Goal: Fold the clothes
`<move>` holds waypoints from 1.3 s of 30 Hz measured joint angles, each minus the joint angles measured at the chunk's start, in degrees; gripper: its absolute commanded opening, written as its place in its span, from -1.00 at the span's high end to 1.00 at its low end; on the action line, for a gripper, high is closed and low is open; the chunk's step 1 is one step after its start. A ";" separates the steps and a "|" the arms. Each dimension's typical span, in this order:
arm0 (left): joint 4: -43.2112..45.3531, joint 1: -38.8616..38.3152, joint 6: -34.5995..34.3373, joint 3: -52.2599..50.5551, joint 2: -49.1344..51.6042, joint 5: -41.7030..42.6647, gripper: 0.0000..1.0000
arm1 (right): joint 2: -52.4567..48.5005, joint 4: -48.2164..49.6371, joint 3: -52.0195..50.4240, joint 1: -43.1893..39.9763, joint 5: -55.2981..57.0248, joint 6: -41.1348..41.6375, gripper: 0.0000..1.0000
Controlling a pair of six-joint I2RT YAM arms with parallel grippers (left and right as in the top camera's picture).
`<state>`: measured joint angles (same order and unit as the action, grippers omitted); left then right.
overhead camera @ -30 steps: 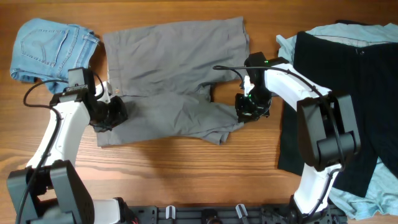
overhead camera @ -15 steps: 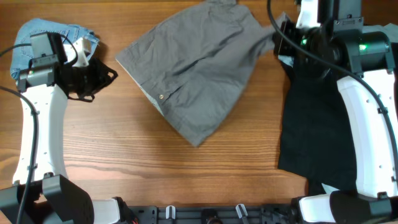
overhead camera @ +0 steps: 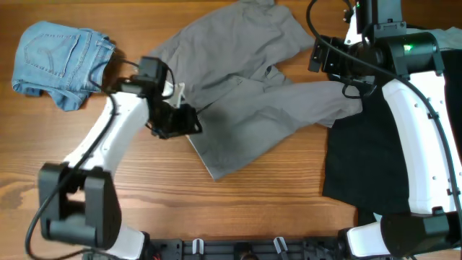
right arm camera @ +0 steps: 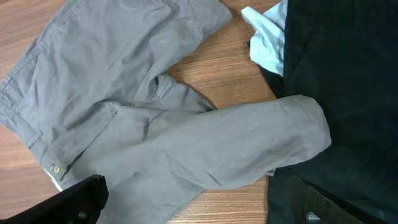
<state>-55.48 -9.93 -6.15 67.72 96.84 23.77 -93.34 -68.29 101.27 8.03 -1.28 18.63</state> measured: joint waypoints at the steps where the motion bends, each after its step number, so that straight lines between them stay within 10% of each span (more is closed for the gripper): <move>1: 1.88 -1.14 -0.35 -1.79 2.05 -0.15 -0.15 | 0.00 -0.33 0.00 0.00 0.11 0.00 -0.96; 5: 5.90 -2.97 -1.20 -4.50 6.45 -0.35 0.03 | 0.00 -0.52 0.00 0.00 0.28 0.02 -0.96; 9: 8.48 -4.04 -1.97 -4.85 10.78 -0.37 0.92 | 0.00 -0.57 0.00 0.00 0.28 0.02 -0.96; 15: 7.89 -2.43 -8.94 -4.50 11.63 -7.43 0.92 | 0.00 -1.68 0.00 0.00 0.28 0.22 -0.93; 21: 5.01 19.89 -13.86 -3.78 11.37 -13.57 0.92 | 0.00 -3.30 -5.97 0.00 0.04 0.46 -0.91; 25: 5.40 26.95 -4.50 -4.63 11.80 0.20 0.38 | -0.13 1.36 -14.38 0.00 -1.53 0.66 -0.92; 35: 5.62 3.93 3.69 -5.40 12.09 10.47 -0.43 | -0.31 4.28 -18.56 0.00 -4.70 1.49 -0.92; 39: 9.62 -2.75 -2.64 -6.64 11.10 8.61 0.16 | -0.31 4.35 -18.56 0.00 -4.72 1.53 -0.92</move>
<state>-45.87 -12.69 -8.80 61.08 107.94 32.38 -93.65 -63.94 82.72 8.03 -6.00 20.16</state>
